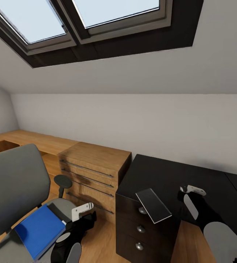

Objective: In the bedroom, organize the workspace by keeping the computer under the desk, ensuring the monitor is on the desk, placing the keyboard on the desk next to the monitor, placing the mouse on the desk next to the keyboard, moving the folder from the swivel chair onto the desk next to the mouse, stacking the notebook on top of the folder with the pen on top of the notebook, and positioning the swivel chair next to the desk.

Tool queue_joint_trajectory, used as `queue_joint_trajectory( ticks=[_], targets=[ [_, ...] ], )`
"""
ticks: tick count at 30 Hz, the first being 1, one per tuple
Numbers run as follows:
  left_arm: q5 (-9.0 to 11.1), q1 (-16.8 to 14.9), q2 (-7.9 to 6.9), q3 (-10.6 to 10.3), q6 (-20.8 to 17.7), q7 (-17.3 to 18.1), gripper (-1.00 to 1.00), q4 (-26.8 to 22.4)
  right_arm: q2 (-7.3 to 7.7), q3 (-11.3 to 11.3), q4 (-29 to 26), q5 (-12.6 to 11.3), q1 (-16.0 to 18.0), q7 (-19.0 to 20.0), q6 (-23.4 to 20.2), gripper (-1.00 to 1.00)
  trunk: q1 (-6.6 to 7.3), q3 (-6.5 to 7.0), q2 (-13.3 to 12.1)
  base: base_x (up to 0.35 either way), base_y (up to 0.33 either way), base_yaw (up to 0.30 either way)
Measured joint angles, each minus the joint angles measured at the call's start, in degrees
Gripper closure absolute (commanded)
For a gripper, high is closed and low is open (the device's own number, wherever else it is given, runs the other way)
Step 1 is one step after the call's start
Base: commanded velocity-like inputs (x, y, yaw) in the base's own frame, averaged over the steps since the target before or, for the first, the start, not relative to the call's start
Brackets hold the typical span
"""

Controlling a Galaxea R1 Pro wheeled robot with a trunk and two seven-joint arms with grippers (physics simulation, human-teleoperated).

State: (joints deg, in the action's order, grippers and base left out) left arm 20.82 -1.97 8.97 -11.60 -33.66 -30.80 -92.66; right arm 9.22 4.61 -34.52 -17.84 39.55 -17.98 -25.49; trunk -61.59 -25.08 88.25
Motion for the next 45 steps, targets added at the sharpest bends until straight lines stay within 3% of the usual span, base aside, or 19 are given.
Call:
queue_joint_trajectory(
  ticks=[14, 19, 27, 36, 45],
  targets=[
    [0.01, 0.00, -0.08, -0.04, -0.15, 0.03, -1.00, 0.00, 0.00, 0.20, -0.88, -0.01, -0.02, -0.03, 0.05, -1.00, 0.00, 0.00, 0.00, 0.000, 0.000, 0.000],
    [0.01, 0.00, -0.11, -0.04, -0.23, 0.08, -1.00, 0.00, -0.05, 0.28, -6.22, -0.01, -0.03, -0.19, -0.84, -1.00, 0.00, 0.00, 0.00, 0.000, 0.000, 0.000],
    [0.02, 0.00, -0.14, -0.02, -0.32, 0.09, -1.00, 0.00, -0.71, 0.21, -14.03, -0.09, -0.09, -0.23, -8.85, -1.00, 0.00, 0.00, 0.00, 0.000, 0.000, 0.000],
    [0.02, 0.00, -0.14, -0.02, -0.31, 0.09, -1.00, 0.00, -3.27, 0.24, -25.98, -0.06, -1.17, -0.31, -20.06, -1.00, 0.00, 0.00, 0.00, 0.000, 0.000, 0.000],
    [0.02, 0.01, -0.11, -0.01, -0.34, 0.09, -1.00, -0.02, -6.71, 0.16, -31.12, 0.04, -3.22, -0.34, -23.54, -1.00, 0.00, 0.00, 0.00, 0.000, 0.000, 0.096]
  ],
)
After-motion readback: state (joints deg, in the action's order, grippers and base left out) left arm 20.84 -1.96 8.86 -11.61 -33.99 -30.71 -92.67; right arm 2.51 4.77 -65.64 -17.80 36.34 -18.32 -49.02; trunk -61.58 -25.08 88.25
